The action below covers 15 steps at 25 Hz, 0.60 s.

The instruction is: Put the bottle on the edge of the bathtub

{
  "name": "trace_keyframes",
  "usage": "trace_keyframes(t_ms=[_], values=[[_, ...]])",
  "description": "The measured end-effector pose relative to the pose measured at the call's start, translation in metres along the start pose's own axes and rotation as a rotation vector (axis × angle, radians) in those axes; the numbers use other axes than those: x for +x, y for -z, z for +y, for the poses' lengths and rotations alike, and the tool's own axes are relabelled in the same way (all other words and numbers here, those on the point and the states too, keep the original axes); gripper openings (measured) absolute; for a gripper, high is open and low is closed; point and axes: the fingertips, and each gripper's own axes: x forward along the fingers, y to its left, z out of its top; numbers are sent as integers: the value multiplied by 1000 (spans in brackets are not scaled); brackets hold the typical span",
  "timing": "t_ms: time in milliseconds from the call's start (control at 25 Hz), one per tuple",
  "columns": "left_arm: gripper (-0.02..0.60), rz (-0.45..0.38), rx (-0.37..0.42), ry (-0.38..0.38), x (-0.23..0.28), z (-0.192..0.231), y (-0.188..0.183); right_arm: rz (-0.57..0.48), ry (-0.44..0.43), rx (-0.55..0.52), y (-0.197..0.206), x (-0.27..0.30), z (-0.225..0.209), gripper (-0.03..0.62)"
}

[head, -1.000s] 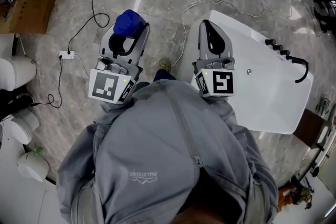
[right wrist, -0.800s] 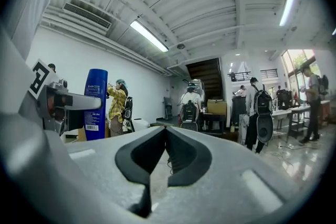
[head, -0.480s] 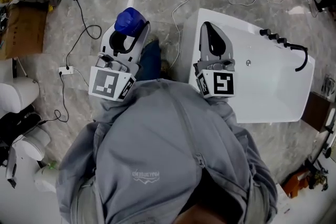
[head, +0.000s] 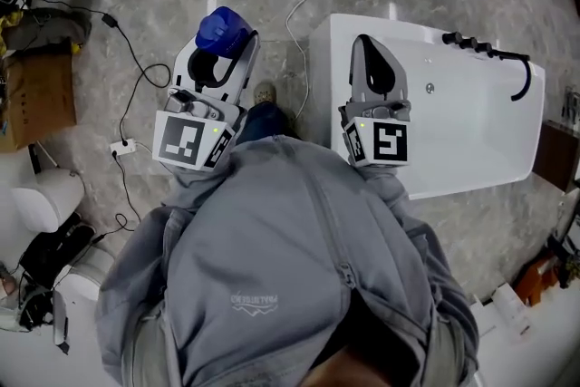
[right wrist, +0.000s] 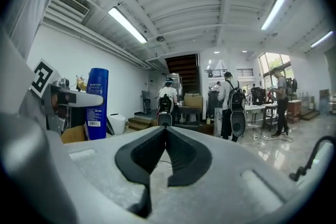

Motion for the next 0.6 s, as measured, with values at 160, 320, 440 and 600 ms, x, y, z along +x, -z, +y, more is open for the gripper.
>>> trace_keyframes(t_ms=[160, 320, 440, 600], values=[[156, 7, 10, 76, 19, 5, -2, -2, 60, 11, 0, 10, -3, 3], [156, 13, 25, 165, 34, 7, -3, -24, 111, 4, -7, 19, 1, 3], [156, 19, 55, 234, 47, 5, 3, -26, 152, 14, -5, 20, 1, 3], [156, 52, 55, 306, 63, 1, 22, 12, 197, 25, 10, 18, 0, 3]])
